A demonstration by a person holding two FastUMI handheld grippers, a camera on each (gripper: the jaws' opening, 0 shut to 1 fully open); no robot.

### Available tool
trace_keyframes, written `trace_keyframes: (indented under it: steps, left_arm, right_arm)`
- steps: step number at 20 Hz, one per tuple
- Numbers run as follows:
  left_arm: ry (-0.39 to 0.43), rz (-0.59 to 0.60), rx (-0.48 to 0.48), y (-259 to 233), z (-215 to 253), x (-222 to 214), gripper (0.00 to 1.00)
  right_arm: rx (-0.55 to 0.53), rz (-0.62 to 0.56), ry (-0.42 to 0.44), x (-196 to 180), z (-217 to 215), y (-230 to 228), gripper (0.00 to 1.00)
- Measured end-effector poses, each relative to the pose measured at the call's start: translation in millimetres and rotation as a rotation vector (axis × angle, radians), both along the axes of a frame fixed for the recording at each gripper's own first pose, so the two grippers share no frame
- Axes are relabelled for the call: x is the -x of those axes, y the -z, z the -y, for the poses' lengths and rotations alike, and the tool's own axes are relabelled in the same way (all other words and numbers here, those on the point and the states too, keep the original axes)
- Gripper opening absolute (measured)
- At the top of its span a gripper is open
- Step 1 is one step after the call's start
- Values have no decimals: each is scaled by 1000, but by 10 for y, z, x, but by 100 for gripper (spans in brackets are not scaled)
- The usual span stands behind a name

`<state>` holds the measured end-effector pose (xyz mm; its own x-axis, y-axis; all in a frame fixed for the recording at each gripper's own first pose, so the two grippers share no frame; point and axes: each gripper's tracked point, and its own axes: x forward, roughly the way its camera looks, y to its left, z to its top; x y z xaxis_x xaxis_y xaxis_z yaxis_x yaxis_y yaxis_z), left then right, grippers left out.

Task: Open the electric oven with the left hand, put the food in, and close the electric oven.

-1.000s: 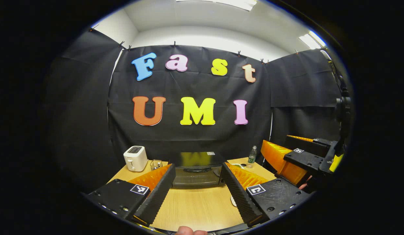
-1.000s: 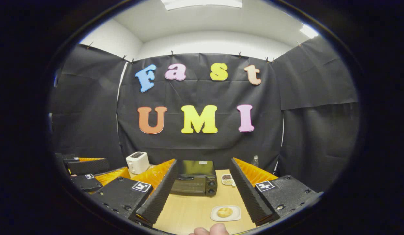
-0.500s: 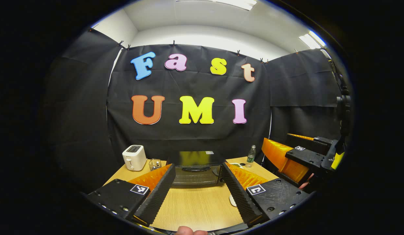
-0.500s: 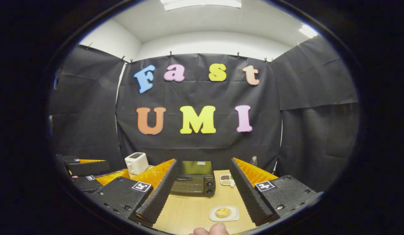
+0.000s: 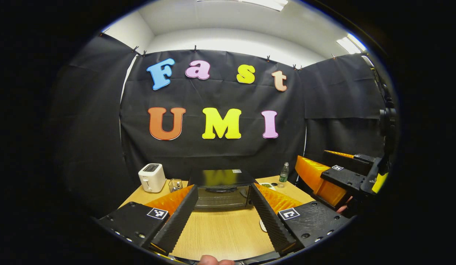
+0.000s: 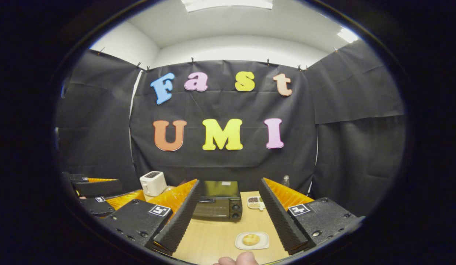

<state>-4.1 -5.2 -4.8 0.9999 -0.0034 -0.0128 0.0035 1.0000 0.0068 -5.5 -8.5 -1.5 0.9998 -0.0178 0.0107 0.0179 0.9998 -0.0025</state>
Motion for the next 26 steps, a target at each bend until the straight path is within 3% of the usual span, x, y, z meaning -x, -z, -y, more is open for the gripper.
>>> trace_keyframes:
  steps: [1,2,3,16,20,26]
  left_arm:
    - [-4,-2,-1,16,-11,29,93]
    - [-7,0,0,7,-22,40,83]
    - [-10,3,2,-5,-43,56,93]
    - [-36,61,-7,-80,-16,-66,93]
    - [-60,33,18,117,72,-384,93]
    - [-87,-28,8,393,126,-1245,93]
  right_arm:
    - [0,5,5,8,8,5,99]
    - [-2,9,10,27,15,6,99]
    - [-4,16,17,30,37,11,99]
    - [-46,16,60,63,380,173,99]
    - [-58,-53,83,-34,696,475,98]
    - [-5,-71,107,-365,1352,583,99]
